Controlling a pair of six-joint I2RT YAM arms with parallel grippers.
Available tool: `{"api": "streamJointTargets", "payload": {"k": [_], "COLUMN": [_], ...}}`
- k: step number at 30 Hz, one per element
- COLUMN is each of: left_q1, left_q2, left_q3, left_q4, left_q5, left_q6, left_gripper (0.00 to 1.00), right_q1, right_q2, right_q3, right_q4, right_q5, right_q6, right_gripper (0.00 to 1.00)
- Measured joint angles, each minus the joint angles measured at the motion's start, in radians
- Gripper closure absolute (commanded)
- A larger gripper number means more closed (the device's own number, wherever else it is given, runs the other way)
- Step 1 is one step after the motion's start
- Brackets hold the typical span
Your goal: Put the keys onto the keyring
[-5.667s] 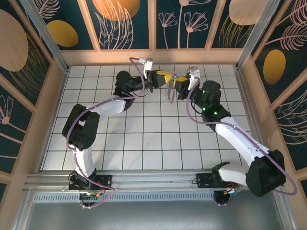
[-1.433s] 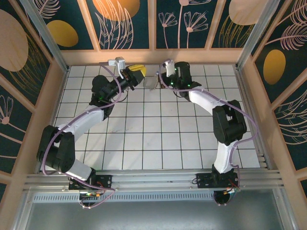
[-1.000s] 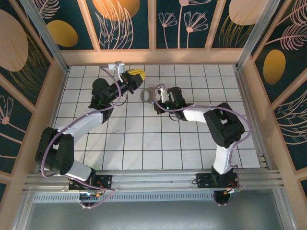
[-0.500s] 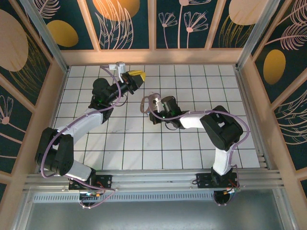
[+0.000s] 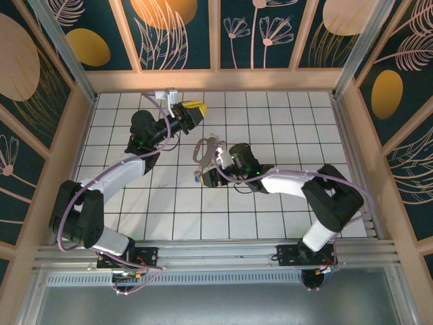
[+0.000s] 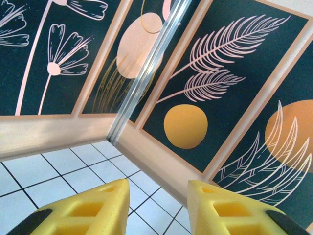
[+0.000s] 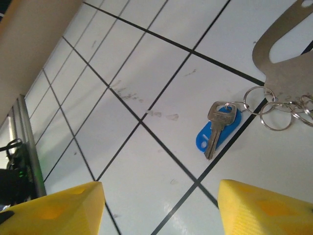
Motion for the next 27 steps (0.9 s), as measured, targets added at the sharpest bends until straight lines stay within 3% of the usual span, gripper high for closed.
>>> {"api": "streamJointTargets", "payload": {"k": [2, 4, 10, 16, 27], "left_q1": [0.0, 0.0, 0.0, 0.0, 0.0], "left_q2": [-0.01, -0.031, -0.135, -0.237, -0.336], "left_q3": [-0.011, -0.029, -0.085, -0.156, -0.415], "left_q4": [0.0, -0.005, -0.04, -0.078, -0.016], "left_q5": [0.002, 0.001, -0.06, -0.192, -0.524], "left_q6": [-0.001, 0.003, 0.032, 0.116, 0.353], "left_gripper": [0.45, 0.01, 0.01, 0.01, 0.01], "right_q1": [-0.01, -0.029, -0.143, -0.3, -0.476], "right_q2": [-0.068, -0.138, -0.336, -0.481, -0.532], "right_q3": [-0.016, -0.027, -0.05, -0.066, -0.08], "right_q4": [-0.026, -0.049, -0.115, -0.154, -0.086], "right_q5": [0.012, 0.032, 0.12, 0.257, 0.554], "right_q6": [-0.005, -0.013, -0.049, -0.057, -0.052], "right_gripper": [0.3, 0.23, 0.15, 0.08, 0.01]}}
